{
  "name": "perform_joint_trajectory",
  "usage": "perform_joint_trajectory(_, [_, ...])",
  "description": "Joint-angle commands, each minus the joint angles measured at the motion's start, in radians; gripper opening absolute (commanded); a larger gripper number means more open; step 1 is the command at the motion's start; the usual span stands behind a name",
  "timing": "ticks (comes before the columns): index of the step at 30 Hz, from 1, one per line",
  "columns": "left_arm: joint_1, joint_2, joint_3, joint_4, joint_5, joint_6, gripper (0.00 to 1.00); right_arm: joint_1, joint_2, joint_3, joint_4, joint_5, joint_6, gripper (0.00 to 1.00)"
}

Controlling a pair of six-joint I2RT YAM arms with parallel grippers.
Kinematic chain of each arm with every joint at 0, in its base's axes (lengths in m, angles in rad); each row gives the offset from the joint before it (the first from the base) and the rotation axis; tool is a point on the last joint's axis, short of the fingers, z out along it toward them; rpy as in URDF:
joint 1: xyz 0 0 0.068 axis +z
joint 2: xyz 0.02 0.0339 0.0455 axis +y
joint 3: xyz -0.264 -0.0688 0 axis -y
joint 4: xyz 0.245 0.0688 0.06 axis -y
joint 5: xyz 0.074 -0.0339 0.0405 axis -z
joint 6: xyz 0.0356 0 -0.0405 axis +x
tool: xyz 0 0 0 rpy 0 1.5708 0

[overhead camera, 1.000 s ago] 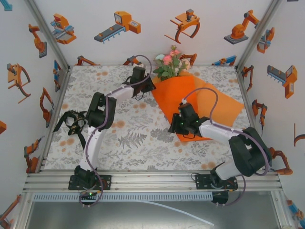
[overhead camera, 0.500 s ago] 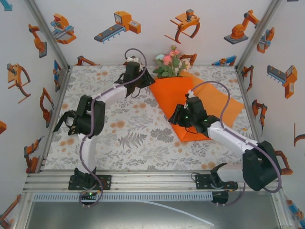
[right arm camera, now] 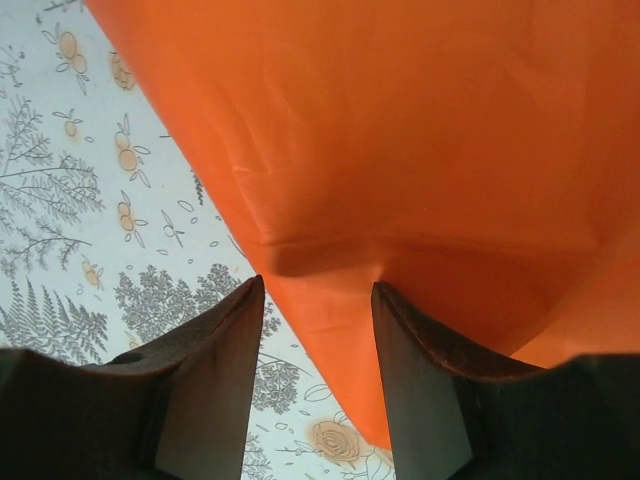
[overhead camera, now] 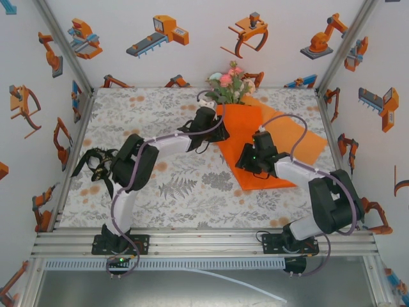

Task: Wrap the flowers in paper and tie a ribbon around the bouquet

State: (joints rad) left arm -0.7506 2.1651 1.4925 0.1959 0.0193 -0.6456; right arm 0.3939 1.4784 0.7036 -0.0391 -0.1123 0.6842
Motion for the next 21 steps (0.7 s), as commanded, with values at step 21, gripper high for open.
perform_joint_trajectory(21, [0.151, 0.095, 0.209, -0.069, 0.0, 0.119, 0.52, -0.176, -0.111, 0.007, -0.013, -0.047, -0.071, 0.51])
